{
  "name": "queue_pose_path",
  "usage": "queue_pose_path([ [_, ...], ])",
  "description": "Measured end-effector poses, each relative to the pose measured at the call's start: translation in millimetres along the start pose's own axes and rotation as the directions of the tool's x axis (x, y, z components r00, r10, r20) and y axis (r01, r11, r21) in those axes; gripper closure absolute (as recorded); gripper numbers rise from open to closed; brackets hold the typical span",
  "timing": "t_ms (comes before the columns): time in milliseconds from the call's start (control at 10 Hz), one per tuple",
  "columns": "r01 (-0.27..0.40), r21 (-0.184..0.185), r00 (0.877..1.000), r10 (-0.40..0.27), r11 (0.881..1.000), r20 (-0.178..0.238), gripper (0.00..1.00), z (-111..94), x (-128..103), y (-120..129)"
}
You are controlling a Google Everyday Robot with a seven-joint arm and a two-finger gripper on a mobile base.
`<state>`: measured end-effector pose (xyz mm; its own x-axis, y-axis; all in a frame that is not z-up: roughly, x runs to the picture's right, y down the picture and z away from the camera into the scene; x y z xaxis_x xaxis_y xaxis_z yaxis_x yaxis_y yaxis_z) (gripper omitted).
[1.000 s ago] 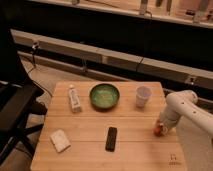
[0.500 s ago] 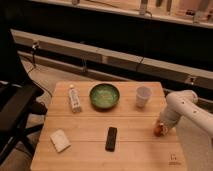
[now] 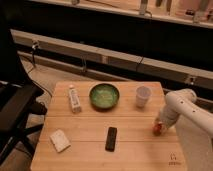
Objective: Drag the pepper across the table
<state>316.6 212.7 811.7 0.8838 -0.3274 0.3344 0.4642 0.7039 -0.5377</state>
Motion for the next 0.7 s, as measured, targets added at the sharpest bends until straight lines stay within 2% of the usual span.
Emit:
queue_pose_path([
  [400, 0.027, 0.018, 0.999, -0.027, 0.999, -0.037, 0.85, -8.2, 1.0, -14.2],
  [700, 0.028, 0.022, 0.999, -0.028, 0.999, -0.029, 0.85, -7.7, 7.1, -21.8],
])
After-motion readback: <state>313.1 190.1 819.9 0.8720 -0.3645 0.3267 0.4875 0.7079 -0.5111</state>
